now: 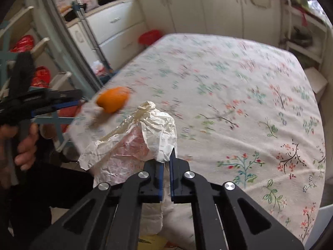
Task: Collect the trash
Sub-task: 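Carry the plastic bag down over the bucket and open the right tool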
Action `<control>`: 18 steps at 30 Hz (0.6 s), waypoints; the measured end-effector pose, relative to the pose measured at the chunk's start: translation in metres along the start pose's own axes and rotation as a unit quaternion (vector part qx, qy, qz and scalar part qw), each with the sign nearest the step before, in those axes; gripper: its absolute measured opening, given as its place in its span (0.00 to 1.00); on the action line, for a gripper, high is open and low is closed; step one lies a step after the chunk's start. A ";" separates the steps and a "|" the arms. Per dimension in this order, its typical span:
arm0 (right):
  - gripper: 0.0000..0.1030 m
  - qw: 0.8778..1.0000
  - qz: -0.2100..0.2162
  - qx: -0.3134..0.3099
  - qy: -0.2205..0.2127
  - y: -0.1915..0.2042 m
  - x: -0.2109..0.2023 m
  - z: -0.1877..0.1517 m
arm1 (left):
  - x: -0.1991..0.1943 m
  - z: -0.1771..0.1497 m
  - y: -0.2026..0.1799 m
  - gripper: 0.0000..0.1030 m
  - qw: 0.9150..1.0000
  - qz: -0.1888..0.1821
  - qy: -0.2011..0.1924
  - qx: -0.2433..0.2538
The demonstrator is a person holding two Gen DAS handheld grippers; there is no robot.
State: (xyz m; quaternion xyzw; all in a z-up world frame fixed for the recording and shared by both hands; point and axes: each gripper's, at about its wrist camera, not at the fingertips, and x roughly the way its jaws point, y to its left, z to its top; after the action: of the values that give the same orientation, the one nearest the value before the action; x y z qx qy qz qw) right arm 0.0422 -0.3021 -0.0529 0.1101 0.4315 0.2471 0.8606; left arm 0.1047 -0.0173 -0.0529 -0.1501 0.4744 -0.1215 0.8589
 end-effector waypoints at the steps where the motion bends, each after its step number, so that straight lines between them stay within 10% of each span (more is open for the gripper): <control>1: 0.05 1.000 0.007 -0.001 -0.004 0.004 -0.005 -0.001 | 0.000 -0.001 -0.001 0.49 1.000 0.000 0.000 0.001; 10: 0.08 0.993 0.039 -0.104 0.046 0.090 -0.051 -0.039 | -0.001 -0.004 0.005 0.50 1.000 0.013 -0.004 -0.006; 11: 0.13 0.990 0.038 -0.118 0.070 0.098 -0.043 -0.046 | -0.002 -0.004 0.004 0.50 1.000 0.017 -0.005 -0.004; 13: 0.54 0.986 0.030 -0.132 0.100 0.107 -0.028 -0.057 | -0.002 -0.006 0.001 0.51 1.000 0.027 -0.009 0.005; 18: 0.54 0.987 0.023 -0.127 0.092 0.109 -0.025 -0.056 | 0.000 -0.008 -0.007 0.52 0.998 0.047 -0.014 0.035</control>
State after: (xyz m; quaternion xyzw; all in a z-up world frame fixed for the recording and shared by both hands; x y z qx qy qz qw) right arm -0.0510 -0.2237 -0.0253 -0.0131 0.4715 0.3288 0.8182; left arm 0.0974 -0.0249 -0.0538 -0.0989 0.4639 -0.0957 0.8751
